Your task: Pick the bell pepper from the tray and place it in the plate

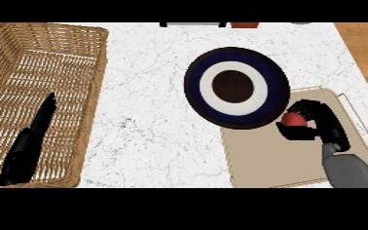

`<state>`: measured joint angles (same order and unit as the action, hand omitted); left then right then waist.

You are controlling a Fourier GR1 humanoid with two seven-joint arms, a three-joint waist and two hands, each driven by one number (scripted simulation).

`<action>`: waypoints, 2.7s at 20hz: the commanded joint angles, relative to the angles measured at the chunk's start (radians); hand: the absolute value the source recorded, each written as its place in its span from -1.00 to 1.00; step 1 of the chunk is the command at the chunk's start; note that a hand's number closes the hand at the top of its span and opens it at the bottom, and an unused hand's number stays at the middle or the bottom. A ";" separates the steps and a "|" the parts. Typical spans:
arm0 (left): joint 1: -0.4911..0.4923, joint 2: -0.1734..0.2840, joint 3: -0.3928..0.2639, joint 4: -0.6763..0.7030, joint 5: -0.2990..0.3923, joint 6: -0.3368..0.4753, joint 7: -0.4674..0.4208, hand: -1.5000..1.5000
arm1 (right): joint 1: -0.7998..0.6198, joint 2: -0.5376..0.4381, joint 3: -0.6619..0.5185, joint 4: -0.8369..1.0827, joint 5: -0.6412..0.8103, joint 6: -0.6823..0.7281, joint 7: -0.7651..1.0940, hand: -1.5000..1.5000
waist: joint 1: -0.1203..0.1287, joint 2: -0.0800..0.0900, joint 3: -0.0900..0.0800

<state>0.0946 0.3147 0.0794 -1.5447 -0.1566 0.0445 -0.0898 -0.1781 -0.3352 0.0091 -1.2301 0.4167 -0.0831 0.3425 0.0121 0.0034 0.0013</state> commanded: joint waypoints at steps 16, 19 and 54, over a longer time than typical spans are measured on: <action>-0.105 -0.021 -0.077 0.015 -0.009 -0.010 0.003 0.00 | -0.418 -0.458 0.022 0.407 0.016 0.427 -0.774 1.00 | 0.115 0.052 0.010; -0.092 -0.001 -0.064 0.025 -0.003 -0.023 -0.009 0.00 | -0.476 -0.467 -0.035 0.470 -0.007 0.376 -0.875 1.00 | 0.116 0.049 0.009; -0.038 0.013 -0.005 0.047 -0.010 -0.024 -0.018 0.00 | -0.971 -0.067 0.145 0.853 -0.005 0.629 -1.037 1.00 | 0.019 0.005 -0.001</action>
<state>0.0471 0.3161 0.0654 -1.5085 -0.1670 0.0421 -0.1064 -1.1584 -0.4506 0.1254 -0.3867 0.3826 0.4998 -0.6280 0.0487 0.0120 0.0022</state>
